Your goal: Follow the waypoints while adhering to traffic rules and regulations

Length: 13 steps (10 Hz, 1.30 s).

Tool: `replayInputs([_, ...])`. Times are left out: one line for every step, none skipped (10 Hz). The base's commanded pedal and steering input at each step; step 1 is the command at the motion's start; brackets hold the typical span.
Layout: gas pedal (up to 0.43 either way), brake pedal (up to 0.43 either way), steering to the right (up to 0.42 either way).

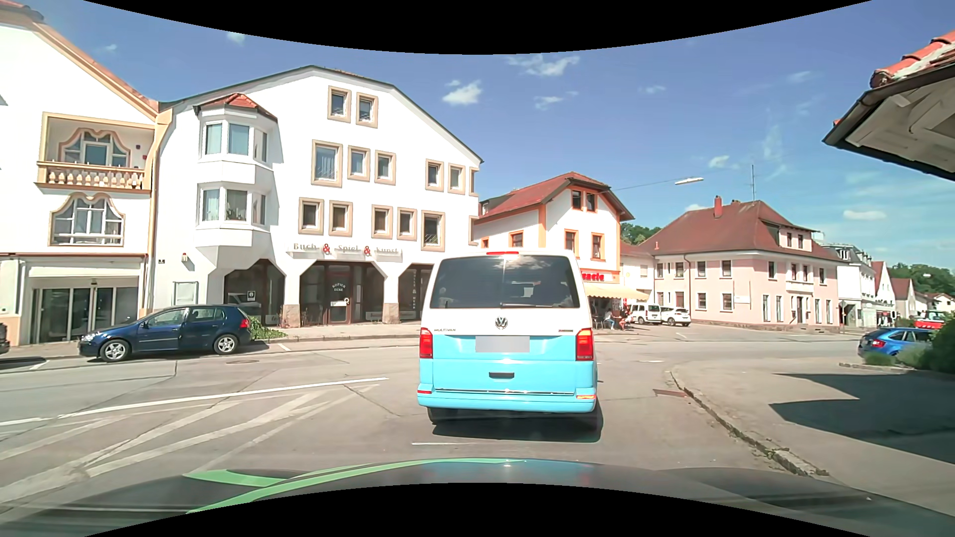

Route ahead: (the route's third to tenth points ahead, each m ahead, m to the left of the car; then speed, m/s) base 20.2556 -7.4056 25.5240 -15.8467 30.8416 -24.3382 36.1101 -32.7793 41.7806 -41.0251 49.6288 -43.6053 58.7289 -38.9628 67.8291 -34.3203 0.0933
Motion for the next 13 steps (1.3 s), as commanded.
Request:
replayInputs([0.0,0.274,0.047])
replayInputs([0.0,0.348,0.047])
replayInputs([0.0,0.366,0.048])
replayInputs([0.0,0.366,0.048])
replayInputs([0.0,0.366,0.048])
replayInputs([0.0,0.372,0.048])
replayInputs([0.0,0.366,0.048])
replayInputs([0.0,0.354,0.048])
replayInputs([0.0,0.335,0.048])
replayInputs([0.0,0.323,0.048])
replayInputs([0.0,0.323,0.048])
replayInputs([0.0,0.323,0.048])
replayInputs([0.0,0.323,0.048])
